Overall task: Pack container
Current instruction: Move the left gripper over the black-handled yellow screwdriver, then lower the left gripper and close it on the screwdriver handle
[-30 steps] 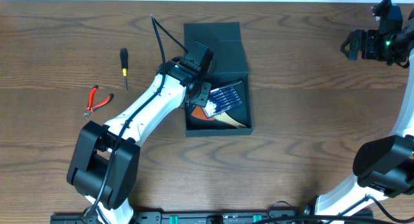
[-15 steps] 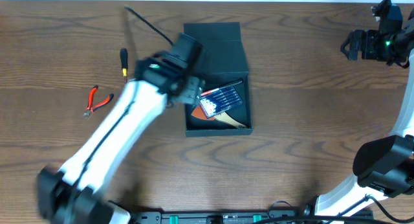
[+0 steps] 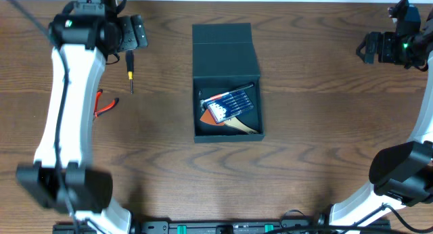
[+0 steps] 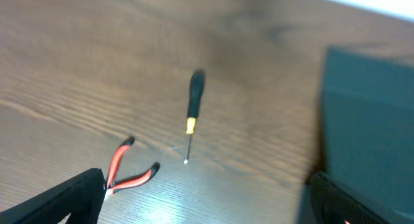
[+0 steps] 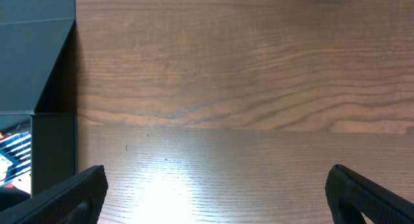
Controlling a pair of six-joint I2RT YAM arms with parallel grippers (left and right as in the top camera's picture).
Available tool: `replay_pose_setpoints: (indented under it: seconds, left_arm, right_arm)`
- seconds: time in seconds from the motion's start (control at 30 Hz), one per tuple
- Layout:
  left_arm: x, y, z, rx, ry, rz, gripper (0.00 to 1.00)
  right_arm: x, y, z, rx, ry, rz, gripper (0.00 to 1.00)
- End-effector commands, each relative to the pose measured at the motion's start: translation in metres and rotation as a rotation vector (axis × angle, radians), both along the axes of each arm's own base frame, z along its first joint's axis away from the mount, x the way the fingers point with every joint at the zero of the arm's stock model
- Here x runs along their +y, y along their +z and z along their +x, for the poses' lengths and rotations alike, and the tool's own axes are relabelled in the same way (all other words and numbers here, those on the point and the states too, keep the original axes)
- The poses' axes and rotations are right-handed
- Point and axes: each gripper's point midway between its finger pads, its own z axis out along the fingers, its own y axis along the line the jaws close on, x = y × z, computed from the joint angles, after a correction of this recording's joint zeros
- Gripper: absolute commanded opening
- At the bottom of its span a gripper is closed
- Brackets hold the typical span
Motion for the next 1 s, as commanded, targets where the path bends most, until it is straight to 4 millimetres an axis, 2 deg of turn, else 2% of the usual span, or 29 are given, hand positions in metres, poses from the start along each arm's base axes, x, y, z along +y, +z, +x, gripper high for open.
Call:
replay_pose_setpoints:
  seconds: [0.0,0.07,0.2,0.3,0.47,0.73,0.87,0.97]
  left_arm:
    - [0.010,-0.042,0.009,0.103,-0.038,0.002,0.98]
    - [0.014,-0.072,0.014,0.169,-0.058,0.015,0.99]
    - [0.014,-0.119,0.021,0.259,-0.093,0.011,0.99]
    - [0.008,-0.145,0.027,0.292,-0.145,-0.003,0.99]
    - [0.013,-0.171,0.035,0.313,-0.189,0.013,0.99]
    - [0.030,-0.191,0.035,0.334,-0.179,-0.046,0.98]
    - [0.035,-0.185,0.041,0.314,-0.193,-0.035,0.99]
    - [0.036,-0.175,0.054,0.261,-0.192,-0.026,0.99]
  right_arm:
    - [-0.002,-0.003,-0.001,0.008,-0.005,0.007,0.99]
    - [0.000,-0.003,-0.001,0.010,-0.001,0.008,0.99]
    - [0.002,-0.005,-0.004,0.026,0.000,0.013,0.99]
    - [0.003,-0.006,-0.007,0.037,0.000,0.017,0.99]
    - [0.004,-0.008,-0.012,0.062,0.000,0.025,0.99]
    - [0.001,-0.012,-0.020,0.103,-0.014,0.002,0.99]
    - [0.001,-0.012,-0.021,0.105,-0.020,0.005,0.99]
    - [0.001,-0.012,-0.021,0.107,-0.026,0.008,0.99]
